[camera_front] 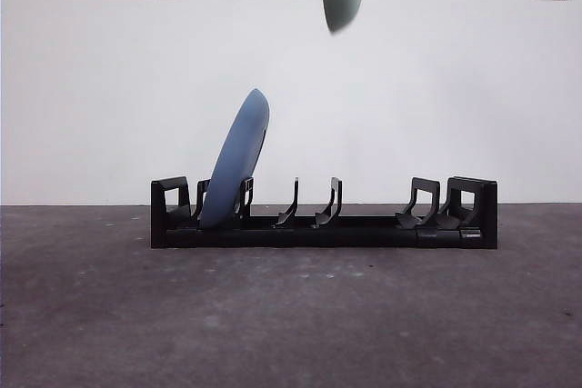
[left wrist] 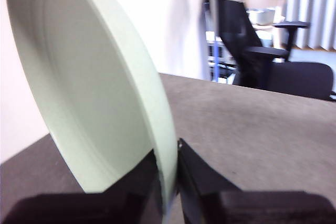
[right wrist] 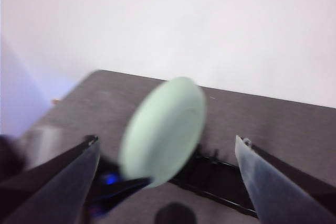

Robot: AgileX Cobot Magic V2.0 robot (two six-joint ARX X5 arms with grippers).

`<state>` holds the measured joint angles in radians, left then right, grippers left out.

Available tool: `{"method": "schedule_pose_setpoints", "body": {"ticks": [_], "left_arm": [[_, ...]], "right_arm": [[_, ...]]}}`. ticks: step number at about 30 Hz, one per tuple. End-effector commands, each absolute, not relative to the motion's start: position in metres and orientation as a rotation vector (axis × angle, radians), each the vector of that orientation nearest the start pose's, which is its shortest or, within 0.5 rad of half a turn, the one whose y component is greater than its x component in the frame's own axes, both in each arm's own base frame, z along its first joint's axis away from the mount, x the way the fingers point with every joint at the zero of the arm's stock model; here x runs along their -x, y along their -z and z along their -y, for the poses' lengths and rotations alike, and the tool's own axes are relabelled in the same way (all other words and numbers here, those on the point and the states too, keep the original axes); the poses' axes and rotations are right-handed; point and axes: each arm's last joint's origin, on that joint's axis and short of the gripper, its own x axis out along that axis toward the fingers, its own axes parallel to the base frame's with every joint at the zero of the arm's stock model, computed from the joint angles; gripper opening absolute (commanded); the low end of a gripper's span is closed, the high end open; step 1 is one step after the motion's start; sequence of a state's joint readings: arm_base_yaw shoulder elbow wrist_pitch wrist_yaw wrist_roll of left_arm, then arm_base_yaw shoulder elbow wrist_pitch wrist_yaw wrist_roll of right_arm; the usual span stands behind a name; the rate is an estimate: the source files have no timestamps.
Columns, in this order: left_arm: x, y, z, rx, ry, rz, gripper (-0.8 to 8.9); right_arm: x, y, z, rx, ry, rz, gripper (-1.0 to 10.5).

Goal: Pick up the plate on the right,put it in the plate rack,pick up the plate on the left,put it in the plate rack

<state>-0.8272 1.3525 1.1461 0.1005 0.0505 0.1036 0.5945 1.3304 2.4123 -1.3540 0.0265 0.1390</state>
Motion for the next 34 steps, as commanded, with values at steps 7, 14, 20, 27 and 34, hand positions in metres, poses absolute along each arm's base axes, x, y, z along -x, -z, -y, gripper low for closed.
{"method": "schedule_pose_setpoints", "body": {"ticks": [7,14,20,27,34], "left_arm": [[-0.255,-0.315,0.251,-0.107,0.738,-0.112,-0.08],[-0.283,-0.281,0.253,-0.111,0.691,-0.18,-0.08],[-0.302,-0.26,0.249,-0.106,0.673,-0.212,-0.08],[-0.313,-0.241,0.251,-0.08,0.707,-0.24,-0.08],[-0.318,-0.234,0.252,-0.06,0.694,-0.247,-0.08]], "right_arm": [[-0.075,-0.568,-0.053,-0.065,-0.621,-0.349,4.4],[-0.075,-0.542,-0.053,-0.035,-0.613,-0.454,4.4],[-0.079,-0.516,-0.056,-0.01,-0.599,-0.554,4.4],[-0.088,-0.5,-0.062,0.014,-0.59,-0.623,4.4],[-0.092,-0.495,-0.064,0.035,-0.591,-0.643,4.4]]}}
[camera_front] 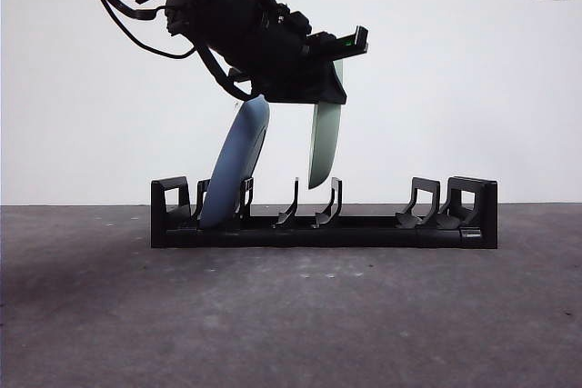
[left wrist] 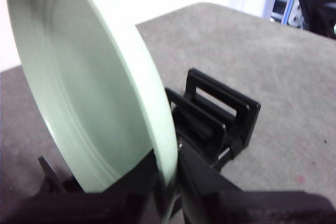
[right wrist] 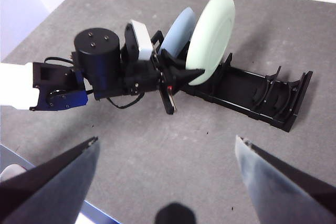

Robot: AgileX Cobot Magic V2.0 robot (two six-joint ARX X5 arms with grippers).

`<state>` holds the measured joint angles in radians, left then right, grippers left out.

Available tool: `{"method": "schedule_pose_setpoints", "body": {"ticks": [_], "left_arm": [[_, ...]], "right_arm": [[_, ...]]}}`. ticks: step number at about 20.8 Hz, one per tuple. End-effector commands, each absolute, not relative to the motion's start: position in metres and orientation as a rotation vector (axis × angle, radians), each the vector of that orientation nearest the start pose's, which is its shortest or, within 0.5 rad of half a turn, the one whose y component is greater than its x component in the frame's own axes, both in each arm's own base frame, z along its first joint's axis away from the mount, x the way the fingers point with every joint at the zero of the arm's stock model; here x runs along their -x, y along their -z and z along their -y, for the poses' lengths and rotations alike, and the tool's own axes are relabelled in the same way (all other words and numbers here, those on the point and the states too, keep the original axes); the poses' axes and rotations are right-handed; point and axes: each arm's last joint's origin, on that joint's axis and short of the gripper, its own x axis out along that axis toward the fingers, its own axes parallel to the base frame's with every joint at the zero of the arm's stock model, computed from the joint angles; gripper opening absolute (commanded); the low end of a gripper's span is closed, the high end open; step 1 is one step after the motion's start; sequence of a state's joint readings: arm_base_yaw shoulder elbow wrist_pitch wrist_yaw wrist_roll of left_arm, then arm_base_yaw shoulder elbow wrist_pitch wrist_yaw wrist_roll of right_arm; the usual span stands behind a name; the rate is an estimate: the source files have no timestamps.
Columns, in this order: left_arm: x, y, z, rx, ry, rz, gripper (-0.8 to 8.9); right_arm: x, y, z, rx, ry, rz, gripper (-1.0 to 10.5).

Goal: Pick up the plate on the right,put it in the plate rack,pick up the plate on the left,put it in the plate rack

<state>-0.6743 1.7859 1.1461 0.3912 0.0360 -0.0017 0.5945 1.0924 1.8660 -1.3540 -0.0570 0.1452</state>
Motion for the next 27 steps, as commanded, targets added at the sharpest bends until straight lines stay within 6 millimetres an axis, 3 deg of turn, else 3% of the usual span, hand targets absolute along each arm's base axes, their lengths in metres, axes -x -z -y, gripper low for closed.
{"method": "schedule_pose_setpoints", "body": {"ticks": [1,6,13,15,18,23,27], "left_arm": [[-0.321,-0.23,0.25,-0.054,0.685,-0.263,-0.08],[-0.326,-0.209,0.252,-0.07,0.67,-0.33,-0.08],[-0.325,-0.196,0.253,-0.107,0.673,-0.398,0.0],[-0.325,-0.196,0.254,-0.106,0.685,-0.403,0.35],[-0.324,-0.196,0.254,-0.103,0.705,-0.405,2.09],[-0.319,-0.197,0.26,-0.106,0.726,-0.403,2.25],[-0.31,-0.211,0.265,-0.1,0.749,-0.369,2.25]], "right_arm": [[-0.091,-0.495,-0.064,0.035,-0.591,-0.642,4.4],[-0.092,-0.495,-0.064,0.039,-0.591,-0.643,4.4],[-0.092,-0.494,-0.065,0.04,-0.591,-0.645,4.4],[-0.093,-0.494,-0.065,0.04,-0.591,-0.648,4.4],[-0.093,-0.494,-0.065,0.041,-0.591,-0.648,4.4],[-0.093,-0.494,-0.065,0.045,-0.592,-0.647,4.4],[-0.093,-0.494,-0.065,0.048,-0.593,-0.646,4.4]]}}
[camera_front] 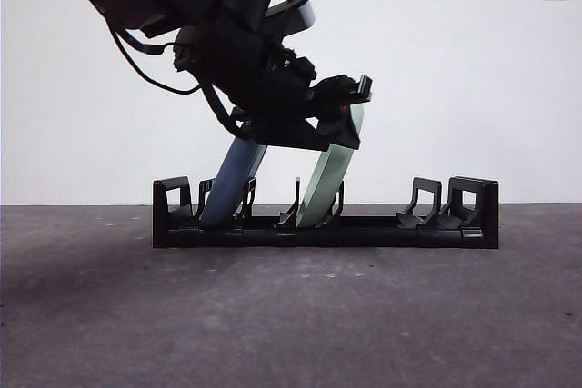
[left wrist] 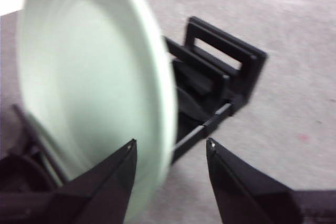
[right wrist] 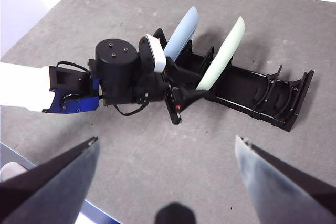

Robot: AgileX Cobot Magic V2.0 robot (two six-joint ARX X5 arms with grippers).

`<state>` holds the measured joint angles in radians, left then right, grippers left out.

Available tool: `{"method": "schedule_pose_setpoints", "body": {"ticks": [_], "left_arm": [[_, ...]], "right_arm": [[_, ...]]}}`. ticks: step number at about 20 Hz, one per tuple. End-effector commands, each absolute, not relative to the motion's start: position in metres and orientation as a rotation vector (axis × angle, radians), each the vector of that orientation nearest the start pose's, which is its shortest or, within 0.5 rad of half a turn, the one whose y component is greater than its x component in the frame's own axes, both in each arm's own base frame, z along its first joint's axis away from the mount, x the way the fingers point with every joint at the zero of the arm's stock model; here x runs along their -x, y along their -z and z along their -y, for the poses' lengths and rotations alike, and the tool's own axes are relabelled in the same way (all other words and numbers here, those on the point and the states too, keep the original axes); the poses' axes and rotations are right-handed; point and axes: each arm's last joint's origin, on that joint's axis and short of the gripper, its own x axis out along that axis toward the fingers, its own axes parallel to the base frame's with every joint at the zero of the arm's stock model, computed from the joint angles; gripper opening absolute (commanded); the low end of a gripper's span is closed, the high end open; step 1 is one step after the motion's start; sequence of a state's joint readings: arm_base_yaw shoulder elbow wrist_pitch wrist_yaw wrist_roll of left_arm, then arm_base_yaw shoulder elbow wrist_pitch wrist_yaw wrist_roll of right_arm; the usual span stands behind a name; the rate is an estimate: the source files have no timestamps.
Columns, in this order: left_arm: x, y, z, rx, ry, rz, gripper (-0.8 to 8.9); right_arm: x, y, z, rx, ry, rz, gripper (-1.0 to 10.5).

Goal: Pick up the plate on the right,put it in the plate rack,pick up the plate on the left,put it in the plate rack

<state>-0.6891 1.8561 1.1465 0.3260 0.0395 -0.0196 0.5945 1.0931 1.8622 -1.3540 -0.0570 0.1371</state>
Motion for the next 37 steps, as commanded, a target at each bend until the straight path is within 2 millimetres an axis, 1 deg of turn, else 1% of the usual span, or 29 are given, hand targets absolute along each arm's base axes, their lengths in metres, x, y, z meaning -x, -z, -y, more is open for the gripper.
{"method": "schedule_pose_setpoints", "body": {"ticks": [1,4,6,8,10,14,17,19,21,24,25,26,28,29,30,31,33,37], "left_arm": [[-0.307,-0.218,0.264,-0.098,0.753,-0.362,2.25],[-0.296,-0.241,0.257,-0.097,0.757,-0.355,2.25],[-0.288,-0.261,0.25,-0.098,0.76,-0.334,2.25],[-0.277,-0.281,0.241,-0.092,0.763,-0.318,2.25],[-0.262,-0.302,0.232,-0.094,0.771,-0.318,2.25],[-0.217,-0.341,0.204,-0.113,0.799,-0.352,2.25],[-0.175,-0.367,0.175,-0.146,0.829,-0.363,2.24],[-0.15,-0.381,0.154,-0.148,0.843,-0.361,2.2],[-0.127,-0.39,0.132,-0.145,0.849,-0.353,2.2],[-0.101,-0.398,0.106,-0.137,0.85,-0.334,2.2],[-0.094,-0.4,0.099,-0.133,0.85,-0.324,2.2],[-0.089,-0.402,0.094,-0.128,0.851,-0.311,2.2],[-0.083,-0.404,0.088,-0.121,0.852,-0.292,2.14],[-0.081,-0.404,0.086,-0.121,0.852,-0.29,1.71],[-0.081,-0.404,0.085,-0.123,0.852,-0.296,0.77],[-0.081,-0.403,0.085,-0.126,0.851,-0.302,-0.18],[-0.082,-0.402,0.087,-0.129,0.851,-0.311,-0.08],[-0.084,-0.401,0.089,-0.133,0.851,-0.322,-0.08]], "right_arm": [[-0.093,-0.494,-0.065,0.048,-0.593,-0.646,4.4],[-0.093,-0.494,-0.065,0.048,-0.593,-0.645,4.4],[-0.093,-0.494,-0.065,0.052,-0.594,-0.644,4.4],[-0.093,-0.494,-0.065,0.052,-0.595,-0.644,4.4],[-0.094,-0.494,-0.066,0.053,-0.594,-0.646,4.4],[-0.094,-0.494,-0.066,0.058,-0.596,-0.647,4.4],[-0.094,-0.493,-0.066,0.074,-0.603,-0.643,4.4],[-0.095,-0.492,-0.067,0.077,-0.616,-0.651,4.4],[-0.097,-0.485,-0.07,0.073,-0.656,-0.686,4.4],[-0.103,-0.469,-0.076,0.083,-0.7,-0.76,4.4],[-0.107,-0.46,-0.079,0.09,-0.701,-0.797,4.2],[-0.11,-0.452,-0.081,0.1,-0.7,-0.83,3.6],[-0.116,-0.437,-0.085,0.121,-0.699,-0.888,2.0],[-0.118,-0.431,-0.086,0.137,-0.701,-0.909,1.1],[-0.119,-0.426,-0.087,0.15,-0.703,-0.925,0.2],[-0.12,-0.423,-0.088,0.157,-0.703,-0.936,-0.2],[-0.121,-0.42,-0.088,0.166,-0.705,-0.947,-0.1],[-0.121,-0.42,-0.088,0.171,-0.707,-0.946,-0.1]]}}
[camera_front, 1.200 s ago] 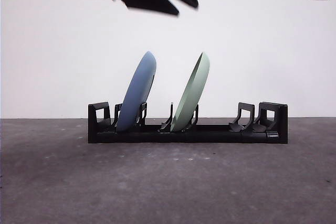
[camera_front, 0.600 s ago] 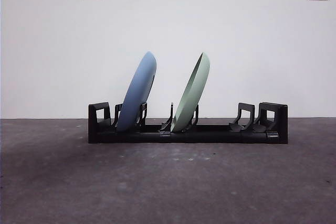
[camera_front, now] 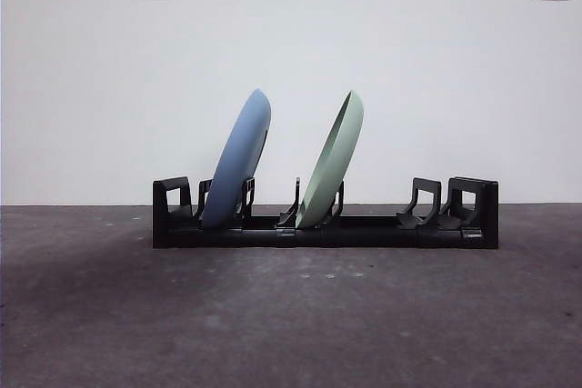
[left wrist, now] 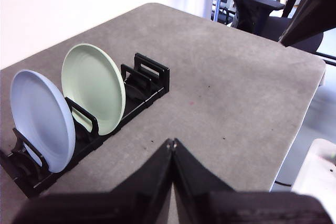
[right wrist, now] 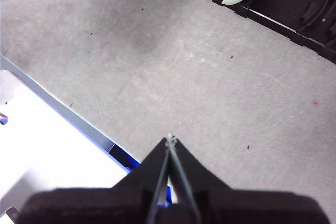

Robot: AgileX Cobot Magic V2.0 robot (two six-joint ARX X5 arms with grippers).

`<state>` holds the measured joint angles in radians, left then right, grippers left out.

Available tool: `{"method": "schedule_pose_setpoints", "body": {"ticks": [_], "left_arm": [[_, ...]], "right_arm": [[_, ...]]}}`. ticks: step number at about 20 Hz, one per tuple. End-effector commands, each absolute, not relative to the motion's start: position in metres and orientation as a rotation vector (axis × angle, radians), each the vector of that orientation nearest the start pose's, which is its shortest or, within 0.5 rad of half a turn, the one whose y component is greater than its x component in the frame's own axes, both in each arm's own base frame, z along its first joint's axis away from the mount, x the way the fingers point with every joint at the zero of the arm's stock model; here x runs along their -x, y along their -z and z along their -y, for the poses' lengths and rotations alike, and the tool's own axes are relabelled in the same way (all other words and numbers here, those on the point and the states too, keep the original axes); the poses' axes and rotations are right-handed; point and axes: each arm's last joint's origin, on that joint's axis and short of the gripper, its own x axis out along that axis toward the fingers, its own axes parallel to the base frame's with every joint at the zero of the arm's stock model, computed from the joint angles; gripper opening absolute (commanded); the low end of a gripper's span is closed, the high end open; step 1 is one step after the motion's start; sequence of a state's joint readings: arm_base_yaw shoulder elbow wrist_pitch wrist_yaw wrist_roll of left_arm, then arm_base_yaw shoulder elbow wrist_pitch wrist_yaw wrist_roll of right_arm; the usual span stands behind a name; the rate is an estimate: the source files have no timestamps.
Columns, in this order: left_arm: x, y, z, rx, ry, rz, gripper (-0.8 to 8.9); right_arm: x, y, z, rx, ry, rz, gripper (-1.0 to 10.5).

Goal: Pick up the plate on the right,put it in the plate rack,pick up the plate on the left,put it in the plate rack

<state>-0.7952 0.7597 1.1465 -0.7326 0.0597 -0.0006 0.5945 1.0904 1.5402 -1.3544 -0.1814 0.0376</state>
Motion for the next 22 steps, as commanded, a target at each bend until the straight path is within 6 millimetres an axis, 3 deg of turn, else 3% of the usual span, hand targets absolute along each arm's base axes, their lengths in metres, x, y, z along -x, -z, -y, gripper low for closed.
{"method": "schedule_pose_setpoints", "body": {"ticks": [1,4,13,15,19,22], "left_arm": [[-0.084,-0.401,0.089,-0.132,0.851,-0.32,-0.08],[-0.084,-0.402,0.089,-0.132,0.85,-0.319,-0.04],[-0.088,-0.399,0.092,-0.144,0.841,-0.341,-0.03],[-0.09,-0.398,0.093,-0.246,0.812,-0.308,-0.03],[-0.098,-0.401,0.083,-0.309,0.529,-0.268,-0.03],[-0.098,-0.409,0.062,-0.369,0.362,-0.18,-0.03]], "right_arm": [[-0.121,-0.42,-0.088,0.171,-0.706,-0.946,-0.1],[-0.121,-0.42,-0.088,0.118,-0.672,-0.966,0.0],[-0.124,-0.419,-0.086,0.173,-0.559,-0.941,0.0],[-0.125,-0.419,-0.085,0.186,-0.53,-0.935,0.0],[-0.125,-0.419,-0.084,0.204,-0.492,-0.925,0.0],[-0.125,-0.419,-0.084,0.205,-0.49,-0.925,0.0]]}}
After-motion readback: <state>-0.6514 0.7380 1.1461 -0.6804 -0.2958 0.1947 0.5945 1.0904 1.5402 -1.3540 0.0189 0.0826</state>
